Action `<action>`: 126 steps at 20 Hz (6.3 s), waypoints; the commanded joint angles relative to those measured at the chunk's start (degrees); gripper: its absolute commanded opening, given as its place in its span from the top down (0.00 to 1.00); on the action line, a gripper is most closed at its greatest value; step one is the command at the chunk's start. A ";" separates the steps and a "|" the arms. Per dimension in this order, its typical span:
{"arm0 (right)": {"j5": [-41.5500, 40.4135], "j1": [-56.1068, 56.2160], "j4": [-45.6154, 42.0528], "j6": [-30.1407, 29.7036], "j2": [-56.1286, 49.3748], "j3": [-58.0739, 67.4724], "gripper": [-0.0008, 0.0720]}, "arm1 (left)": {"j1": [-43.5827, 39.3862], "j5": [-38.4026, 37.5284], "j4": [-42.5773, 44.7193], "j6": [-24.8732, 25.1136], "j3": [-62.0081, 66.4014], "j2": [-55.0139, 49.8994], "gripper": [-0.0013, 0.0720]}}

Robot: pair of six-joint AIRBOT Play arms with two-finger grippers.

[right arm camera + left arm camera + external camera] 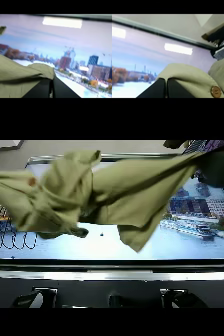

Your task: Fold the clothes and pants, and hang the long-sleeved shirts on hangers.

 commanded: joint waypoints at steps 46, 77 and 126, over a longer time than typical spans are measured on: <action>-20.55 -0.02 -6.51 14.82 -23.98 -27.10 0.96 | -10.93 31.06 -30.51 7.61 -56.52 -20.79 0.86; 6.80 -0.02 -19.17 14.27 8.00 -5.84 0.96 | 1.90 -10.43 13.07 -15.63 20.79 -7.43 0.96; -9.90 -0.07 -16.28 15.78 -25.33 -13.86 0.96 | -8.96 4.52 -11.19 16.72 -17.84 -31.56 0.96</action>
